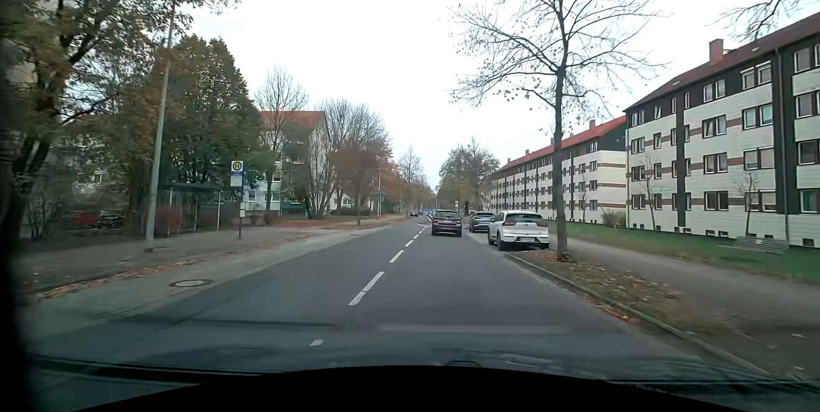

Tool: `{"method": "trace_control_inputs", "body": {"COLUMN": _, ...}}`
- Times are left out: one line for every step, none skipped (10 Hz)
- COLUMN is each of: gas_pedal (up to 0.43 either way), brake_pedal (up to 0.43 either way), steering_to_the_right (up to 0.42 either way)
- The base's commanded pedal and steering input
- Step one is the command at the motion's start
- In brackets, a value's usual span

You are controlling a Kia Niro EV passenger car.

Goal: Follow the waypoints while adhering to traffic rules and regulations

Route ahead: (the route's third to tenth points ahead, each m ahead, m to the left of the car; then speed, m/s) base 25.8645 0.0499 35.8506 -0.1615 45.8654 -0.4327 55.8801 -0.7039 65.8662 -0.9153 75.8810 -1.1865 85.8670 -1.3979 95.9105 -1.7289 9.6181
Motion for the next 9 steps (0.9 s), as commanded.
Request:
{"method": "trace_control_inputs", "body": {"gas_pedal": 0.189, "brake_pedal": 0.000, "steering_to_the_right": 0.007}}
{"method": "trace_control_inputs", "body": {"gas_pedal": 0.189, "brake_pedal": 0.000, "steering_to_the_right": 0.007}}
{"method": "trace_control_inputs", "body": {"gas_pedal": 0.189, "brake_pedal": 0.000, "steering_to_the_right": 0.007}}
{"method": "trace_control_inputs", "body": {"gas_pedal": 0.189, "brake_pedal": 0.000, "steering_to_the_right": 0.008}}
{"method": "trace_control_inputs", "body": {"gas_pedal": 0.189, "brake_pedal": 0.000, "steering_to_the_right": 0.007}}
{"method": "trace_control_inputs", "body": {"gas_pedal": 0.189, "brake_pedal": 0.000, "steering_to_the_right": 0.008}}
{"method": "trace_control_inputs", "body": {"gas_pedal": 0.177, "brake_pedal": 0.000, "steering_to_the_right": 0.007}}
{"method": "trace_control_inputs", "body": {"gas_pedal": 0.177, "brake_pedal": 0.000, "steering_to_the_right": 0.008}}
{"method": "trace_control_inputs", "body": {"gas_pedal": 0.177, "brake_pedal": 0.000, "steering_to_the_right": 0.007}}
